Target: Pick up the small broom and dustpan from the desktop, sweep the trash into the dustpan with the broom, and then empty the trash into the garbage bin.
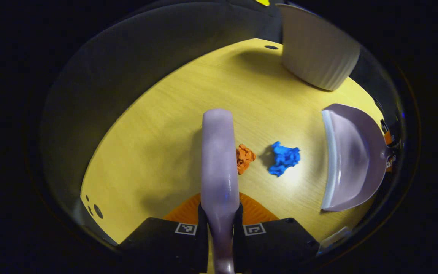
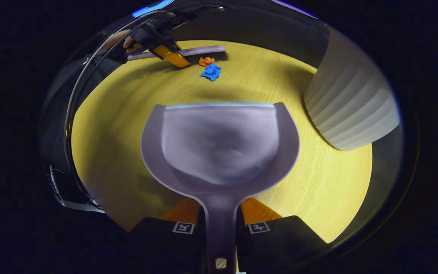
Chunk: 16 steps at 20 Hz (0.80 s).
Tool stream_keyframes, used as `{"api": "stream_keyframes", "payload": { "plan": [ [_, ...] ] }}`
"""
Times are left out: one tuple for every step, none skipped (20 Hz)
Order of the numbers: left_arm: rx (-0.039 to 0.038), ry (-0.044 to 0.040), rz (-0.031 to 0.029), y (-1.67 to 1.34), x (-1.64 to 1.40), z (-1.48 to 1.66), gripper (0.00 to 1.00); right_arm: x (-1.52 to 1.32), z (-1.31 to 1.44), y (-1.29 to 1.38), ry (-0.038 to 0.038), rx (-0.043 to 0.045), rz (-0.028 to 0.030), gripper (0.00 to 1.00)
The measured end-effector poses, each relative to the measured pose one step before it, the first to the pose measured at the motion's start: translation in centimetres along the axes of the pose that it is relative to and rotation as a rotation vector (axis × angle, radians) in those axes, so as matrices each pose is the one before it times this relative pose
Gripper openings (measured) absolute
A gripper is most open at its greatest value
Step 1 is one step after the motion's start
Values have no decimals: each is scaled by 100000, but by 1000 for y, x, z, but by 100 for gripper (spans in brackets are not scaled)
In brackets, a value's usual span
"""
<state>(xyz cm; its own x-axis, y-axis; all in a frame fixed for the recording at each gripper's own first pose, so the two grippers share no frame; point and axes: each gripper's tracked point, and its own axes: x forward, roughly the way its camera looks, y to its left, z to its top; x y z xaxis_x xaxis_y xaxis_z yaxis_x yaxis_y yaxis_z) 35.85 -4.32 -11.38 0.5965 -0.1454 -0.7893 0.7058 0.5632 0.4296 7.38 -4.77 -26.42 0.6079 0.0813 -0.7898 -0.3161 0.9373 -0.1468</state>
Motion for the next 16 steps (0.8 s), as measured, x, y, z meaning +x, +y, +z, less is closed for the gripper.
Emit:
{"api": "stream_keyframes", "payload": {
  "plan": [
    [1440, 650, -3932, -1452, -16, 223, 30, 74, 1, -112, -69, -944, 275, 36],
    [1299, 458, -3813, -1210, -211, 107, 30, 84, 1, 26, -151, -556, 318, 36],
    [1643, 663, -3486, -1302, -183, 73, 30, -15, -37, 60, -285, -486, 270, 37],
    [2164, 533, -2989, -1267, -288, 117, 30, 51, -87, -159, -197, -560, 199, 36],
    [2434, 833, -2820, -1220, 41, 268, 30, 53, 49, -35, -382, -576, 182, 36],
    [2251, 1045, -3101, -1405, 85, 118, 30, 158, -182, -204, -482, -671, 20, 37],
    [1526, 1170, -3230, -1867, 21, 335, 30, 19, -36, -46, -232, -586, 110, 37],
    [959, 866, -3880, -1339, 338, -81, 30, -34, -269, -10, -427, -348, 51, 37],
    [681, 704, -4561, -1728, 70, 100, 30, 29, -126, -1, -518, -214, -7, 41],
    [655, 974, -4305, -1998, 373, 32, 30, 50, 23, -97, -453, -243, -79, 37],
    [117, 519, -3201, -1717, 342, 101, 30, 62, 152, 40, -479, -186, -64, 37],
    [-241, 90, -1724, -1159, 263, 103, 30, -5, -30, -26, -117, -18, 120, 33],
    [-1396, -964, -501, -906, 45, 130, 30, -4, -33, -3, -219, 380, 118, 37],
    [-2474, -1611, -897, -1023, -29, 187, 30, -78, 71, -79, -175, 373, -125, 36],
    [-2538, -2490, 855, -649, -138, 155, 30, 99, 9, 33, -360, -88, -318, 36],
    [-2767, -2900, 3284, 417, -198, 77, 31, -1, 47, -114, -297, -419, -604, 36]
  ]
}}
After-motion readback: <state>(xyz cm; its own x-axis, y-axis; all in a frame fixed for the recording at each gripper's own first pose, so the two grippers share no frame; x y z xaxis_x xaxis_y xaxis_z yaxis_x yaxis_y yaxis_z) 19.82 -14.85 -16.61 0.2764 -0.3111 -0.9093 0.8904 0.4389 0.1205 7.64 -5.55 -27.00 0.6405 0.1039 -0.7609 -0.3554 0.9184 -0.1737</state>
